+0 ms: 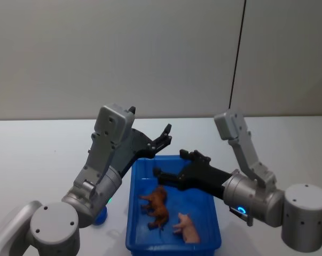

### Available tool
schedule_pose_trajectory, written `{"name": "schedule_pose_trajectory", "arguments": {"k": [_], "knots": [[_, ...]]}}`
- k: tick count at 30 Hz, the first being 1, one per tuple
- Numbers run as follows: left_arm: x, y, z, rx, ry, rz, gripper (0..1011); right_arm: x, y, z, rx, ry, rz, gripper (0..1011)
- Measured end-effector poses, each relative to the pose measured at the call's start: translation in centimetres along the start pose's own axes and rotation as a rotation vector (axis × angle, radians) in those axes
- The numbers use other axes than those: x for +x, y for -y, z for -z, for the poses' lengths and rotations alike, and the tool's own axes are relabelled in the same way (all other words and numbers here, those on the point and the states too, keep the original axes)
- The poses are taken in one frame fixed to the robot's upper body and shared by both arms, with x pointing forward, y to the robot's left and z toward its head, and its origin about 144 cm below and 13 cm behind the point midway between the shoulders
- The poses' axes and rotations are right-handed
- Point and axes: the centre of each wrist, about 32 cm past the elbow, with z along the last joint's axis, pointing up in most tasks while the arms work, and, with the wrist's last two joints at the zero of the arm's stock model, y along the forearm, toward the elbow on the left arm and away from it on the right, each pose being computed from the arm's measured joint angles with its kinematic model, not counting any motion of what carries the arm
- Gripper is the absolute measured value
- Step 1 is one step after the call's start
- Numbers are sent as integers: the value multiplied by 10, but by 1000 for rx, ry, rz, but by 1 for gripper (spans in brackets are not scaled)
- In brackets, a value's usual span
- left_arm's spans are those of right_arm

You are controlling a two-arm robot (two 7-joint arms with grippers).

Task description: Pick up the two dolls from the table and place them into the box.

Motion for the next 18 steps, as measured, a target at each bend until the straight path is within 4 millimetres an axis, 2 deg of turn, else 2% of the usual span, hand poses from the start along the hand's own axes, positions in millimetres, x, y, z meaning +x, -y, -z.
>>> {"name": "schedule_pose_trajectory", "arguments": {"k": [9,18], "knots": [[0,0,0,0,0,0,1001,9,21,2,39,8,59,1001],[0,0,0,0,0,0,1001,20,59,9,105,9,169,1001]]}}
